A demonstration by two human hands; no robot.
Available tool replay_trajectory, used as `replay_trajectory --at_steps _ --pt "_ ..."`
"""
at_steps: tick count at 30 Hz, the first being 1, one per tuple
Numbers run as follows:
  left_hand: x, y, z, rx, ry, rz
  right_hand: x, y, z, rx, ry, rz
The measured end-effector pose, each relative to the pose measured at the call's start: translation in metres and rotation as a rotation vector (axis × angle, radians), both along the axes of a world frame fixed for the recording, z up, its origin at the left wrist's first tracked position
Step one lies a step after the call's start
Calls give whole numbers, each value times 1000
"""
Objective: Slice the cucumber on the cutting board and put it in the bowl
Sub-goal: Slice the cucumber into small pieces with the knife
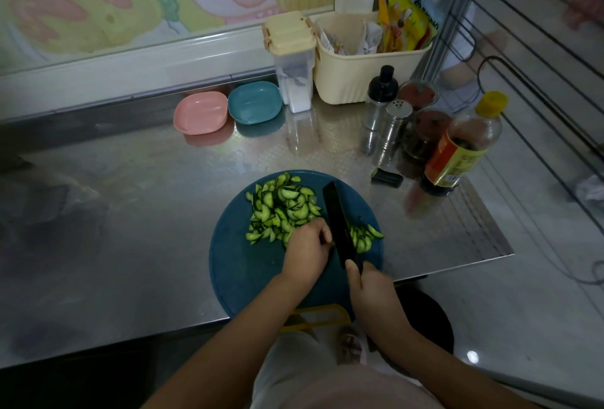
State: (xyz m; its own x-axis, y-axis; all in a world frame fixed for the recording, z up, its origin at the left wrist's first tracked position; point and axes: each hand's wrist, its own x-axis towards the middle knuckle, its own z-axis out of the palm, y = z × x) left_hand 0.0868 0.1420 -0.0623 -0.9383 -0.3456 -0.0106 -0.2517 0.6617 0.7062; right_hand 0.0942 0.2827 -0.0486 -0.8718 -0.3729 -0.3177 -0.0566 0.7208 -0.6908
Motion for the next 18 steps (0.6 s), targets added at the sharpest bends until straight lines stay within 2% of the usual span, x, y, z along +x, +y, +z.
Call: replay_trajectory --at_steps 14,18 --pt "5 7 2 -52 -6 27 -2 -9 3 79 66 30" --pt "4 7 3 -63 -12 38 -6 -13 4 20 52 -25"
